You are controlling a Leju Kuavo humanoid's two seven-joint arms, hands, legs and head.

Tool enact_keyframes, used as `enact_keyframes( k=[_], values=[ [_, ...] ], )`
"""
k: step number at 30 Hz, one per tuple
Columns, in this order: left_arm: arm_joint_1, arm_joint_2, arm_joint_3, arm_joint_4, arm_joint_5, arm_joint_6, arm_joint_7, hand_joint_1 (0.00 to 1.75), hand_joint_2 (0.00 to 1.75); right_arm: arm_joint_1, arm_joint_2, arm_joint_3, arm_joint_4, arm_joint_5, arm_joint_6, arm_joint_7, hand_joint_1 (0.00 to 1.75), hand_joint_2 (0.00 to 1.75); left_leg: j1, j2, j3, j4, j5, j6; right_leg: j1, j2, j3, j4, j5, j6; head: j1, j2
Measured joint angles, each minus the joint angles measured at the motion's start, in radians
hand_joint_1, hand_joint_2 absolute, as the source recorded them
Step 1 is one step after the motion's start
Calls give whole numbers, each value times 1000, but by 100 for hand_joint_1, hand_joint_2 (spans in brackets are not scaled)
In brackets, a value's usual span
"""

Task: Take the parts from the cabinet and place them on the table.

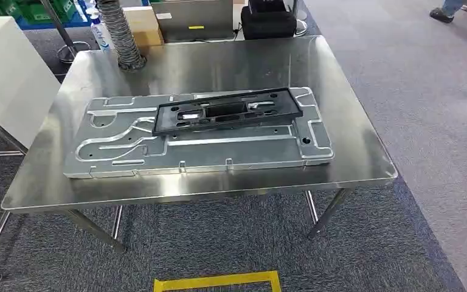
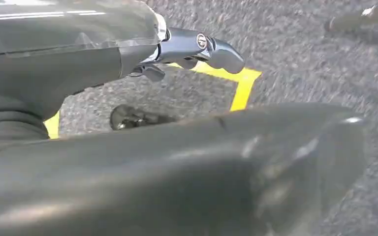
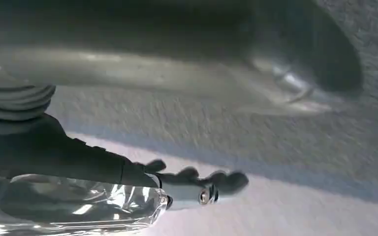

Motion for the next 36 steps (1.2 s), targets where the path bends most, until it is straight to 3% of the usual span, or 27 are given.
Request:
enact_keyframes(
  k=[1,2,4,5,6,8,9,10,11,12,15,16,18,19,20,21,22,24,25,26,27,28,30,31,33,35,36],
  values=[
    [3,-1,-2,0,-9,0,1,0,0,-6,3,-6,12,-8,17,1,0,0,4,-2,-11,13,-25,-6,-1,-6,-12,-1,15,-15,0,0],
    [5,-1,-4,1,-15,0,3,0,0,-9,9,-10,20,-19,31,5,0,0,5,-2,-24,46,-82,-8,2,-5,-28,-1,26,-23,0,0],
    [1,-2,-14,1,-28,-5,2,0,0,-12,26,-21,38,-40,64,22,0,0,5,-2,-55,179,-210,-11,9,-6,-61,0,52,-30,0,0],
    [0,-2,-21,1,-34,-11,1,0,0,-14,42,-26,48,-46,78,27,0,0,5,-2,-65,249,-246,-12,14,-7,-78,1,65,-33,0,0],
    [0,-1,-26,1,-40,-17,0,0,0,-17,52,-32,57,-55,99,38,0,0,5,-2,-62,290,-249,-10,18,-7,-96,2,77,-34,0,0],
    [0,-1,-33,1,-53,-23,-2,0,0,-21,79,-40,74,-60,130,51,0,0,2,-3,-2,263,-181,0,25,-7,-128,5,100,-36,0,0],
    [-2,0,-40,1,-61,-26,-2,0,0,-23,94,-40,82,-59,145,53,0,0,-2,-3,55,196,-144,8,28,-6,-141,6,111,-35,0,0],
    [-4,2,-47,1,-64,-26,0,0,0,-27,109,-40,88,-60,151,49,0,0,-8,-3,126,104,-133,21,31,-6,-152,6,123,-35,0,0],
    [-9,7,-52,0,-69,-26,2,0,0,-32,124,-40,92,-64,154,45,0,0,-15,-2,198,0,-168,35,32,-6,-157,6,134,-31,0,0],
    [-13,10,-55,0,-74,-26,6,0,0,-37,137,-42,96,-71,171,41,0,0,-17,0,227,-68,-184,36,33,-8,-159,5,145,-27,0,0],
    [-13,18,-69,0,-94,-19,33,0,0,-45,170,-45,112,-69,229,46,0,0,-23,-1,205,-65,-153,52,27,-11,-155,-16,182,-10,-1,0],
    [-11,19,-76,1,-101,-17,42,0,0,-46,175,-46,115,-69,243,54,0,0,-12,4,199,-78,-128,58,26,-11,-159,-14,175,-4,-1,0],
    [-12,24,-83,1,-113,-14,60,0,0,-47,192,-46,123,-68,287,86,0,0,-13,4,168,-78,-103,69,24,-5,-185,66,47,2,-1,0],
    [-9,28,-88,1,-118,-14,66,0,0,-48,199,-46,127,-63,303,101,0,0,-13,4,153,-77,-91,69,21,-4,-200,138,-17,7,0,0],
    [-7,33,-94,1,-121,-14,71,0,0,-49,204,-46,130,-61,317,121,0,0,-14,4,137,-76,-79,68,18,-5,-214,215,-59,12,-1,0],
    [-7,37,-98,1,-122,-14,73,0,0,-50,207,-46,131,-62,326,142,0,0,-13,6,118,-72,-67,65,16,-5,-221,280,-68,17,0,0],
    [-7,43,-101,1,-124,-14,74,0,0,-50,212,-46,133,-66,336,169,0,0,-12,6,97,-65,-56,62,12,-5,-210,308,-41,22,-1,0],
    [-7,48,-102,1,-125,-16,73,0,0,-50,215,-46,134,-65,355,217,0,0,-6,7,58,-45,-41,52,4,-5,-134,237,36,28,-1,0],
    [-6,50,-103,1,-125,-17,71,0,0,-51,215,-46,134,-60,364,248,0,0,-3,6,40,-33,-35,46,2,-5,-74,159,48,30,-1,0],
    [-6,54,-104,0,-125,-19,67,0,0,-52,217,-46,135,-53,370,275,0,0,-4,6,25,-20,-31,39,-2,-5,-3,63,22,30,-1,0],
    [-7,56,-105,1,-125,-22,59,0,0,-54,220,-46,136,-50,381,301,0,0,-5,6,10,-7,-29,33,8,-1,40,-15,-12,25,-1,0],
    [-7,58,-106,0,-127,-25,53,0,0,-54,221,-46,137,-49,390,320,0,0,-6,6,5,-4,-18,24,8,-2,36,-28,-22,12,-1,0],
    [-5,58,-109,1,-129,-35,37,0,0,-52,221,-46,137,-44,400,350,0,0,-2,6,1,-9,-2,12,15,-1,25,-24,-11,-3,-1,0],
    [-3,58,-109,1,-130,-39,30,0,0,-48,221,-46,138,-40,402,361,0,0,1,5,-6,-6,-3,5,9,-5,18,-30,1,-16,-1,0],
    [-1,56,-111,1,-132,-46,18,0,0,-51,220,-45,138,-35,407,367,0,0,6,0,-29,62,-101,-4,10,-9,-1,-30,21,-32,-1,0],
    [-4,56,-117,1,-134,-50,12,0,0,-51,219,-44,138,-35,413,357,0,0,6,0,-67,212,-205,-12,15,-9,-25,-28,40,-34,-1,0],
    [-4,55,-120,1,-135,-50,11,0,0,-51,219,-44,138,-35,413,349,0,0,6,0,-77,264,-224,-13,17,-9,-37,-27,48,-34,-1,0]
  ],
)
